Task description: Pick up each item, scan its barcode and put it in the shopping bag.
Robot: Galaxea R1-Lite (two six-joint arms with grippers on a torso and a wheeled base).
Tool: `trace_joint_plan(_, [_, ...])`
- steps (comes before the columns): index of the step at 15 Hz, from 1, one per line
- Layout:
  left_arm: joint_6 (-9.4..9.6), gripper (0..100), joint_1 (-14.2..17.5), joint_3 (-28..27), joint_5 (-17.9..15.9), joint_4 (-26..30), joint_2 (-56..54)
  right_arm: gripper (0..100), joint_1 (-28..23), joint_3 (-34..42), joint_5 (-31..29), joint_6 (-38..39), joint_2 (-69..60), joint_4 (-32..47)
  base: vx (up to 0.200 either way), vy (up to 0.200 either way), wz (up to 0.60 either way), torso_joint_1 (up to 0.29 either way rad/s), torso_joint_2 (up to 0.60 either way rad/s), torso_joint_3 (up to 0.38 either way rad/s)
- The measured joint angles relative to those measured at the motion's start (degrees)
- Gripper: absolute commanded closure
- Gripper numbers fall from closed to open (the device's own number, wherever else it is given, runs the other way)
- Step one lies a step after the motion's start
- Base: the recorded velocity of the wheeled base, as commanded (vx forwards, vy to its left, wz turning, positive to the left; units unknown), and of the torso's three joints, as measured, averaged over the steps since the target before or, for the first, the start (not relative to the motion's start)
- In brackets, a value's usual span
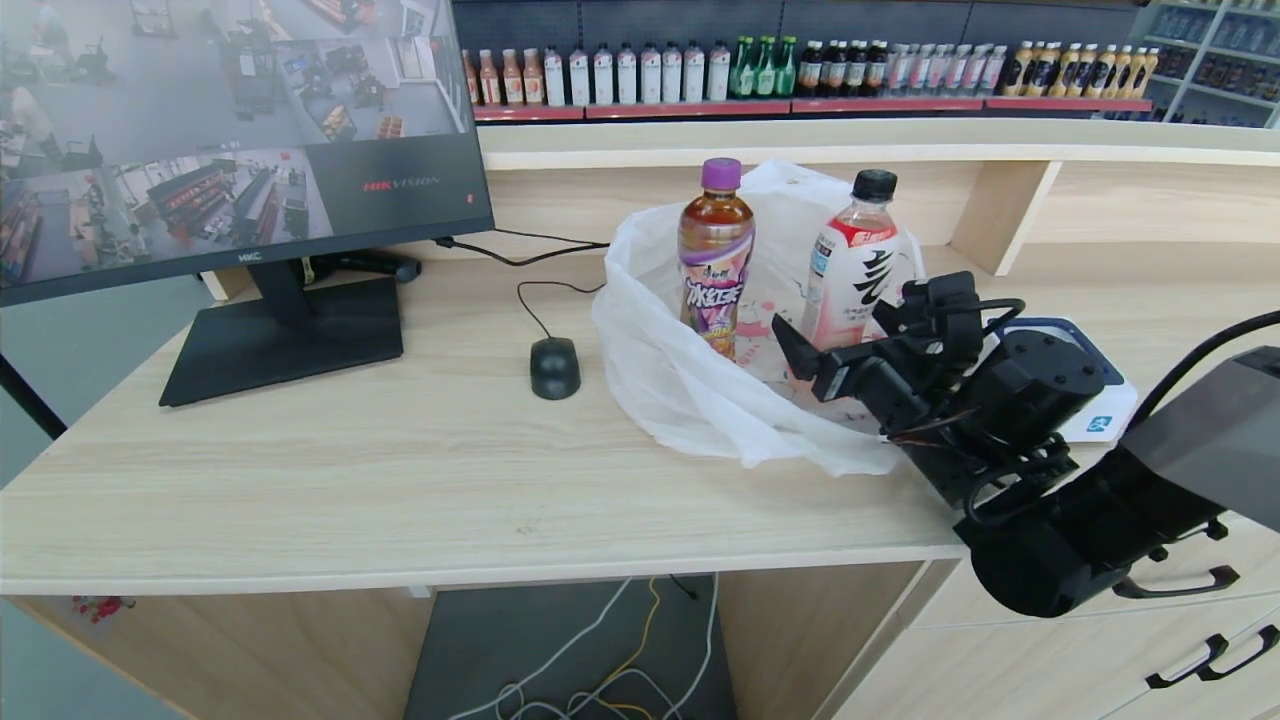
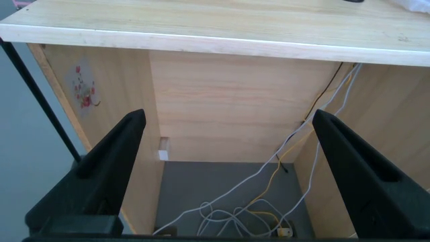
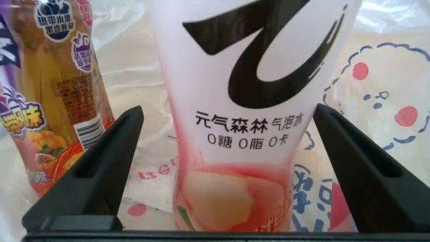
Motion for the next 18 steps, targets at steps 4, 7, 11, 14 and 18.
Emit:
trace_joint_plan(4, [0.05,0,0.0,0.0,0.0,0.0,0.0,0,0.2,4.7,0.0,-0.1,-5.7,0.0,0.000,0.000,0.00,0.000,0.00,0.000])
trace_joint_plan(7, [0.05,0,0.0,0.0,0.0,0.0,0.0,0,0.3,7.4,-0.1,-0.2,-10.9,0.0,0.000,0.000,0.00,0.000,0.00,0.000])
trace_joint_plan(11, [0.05,0,0.0,0.0,0.0,0.0,0.0,0,0.0,11.3,-0.1,-1.2,-18.5,-0.1,0.000,0.000,0.00,0.000,0.00,0.000])
trace_joint_plan(14, [0.07,0,0.0,0.0,0.0,0.0,0.0,0,-0.4,19.9,-0.1,-1.9,-26.2,-0.1,0.000,0.000,0.00,0.000,0.00,0.000])
trace_joint_plan(18, [0.00,0,0.0,0.0,0.0,0.0,0.0,0,-5.0,34.1,-0.1,-2.2,-37.9,-0.1,0.000,0.000,0.00,0.000,0.00,0.000])
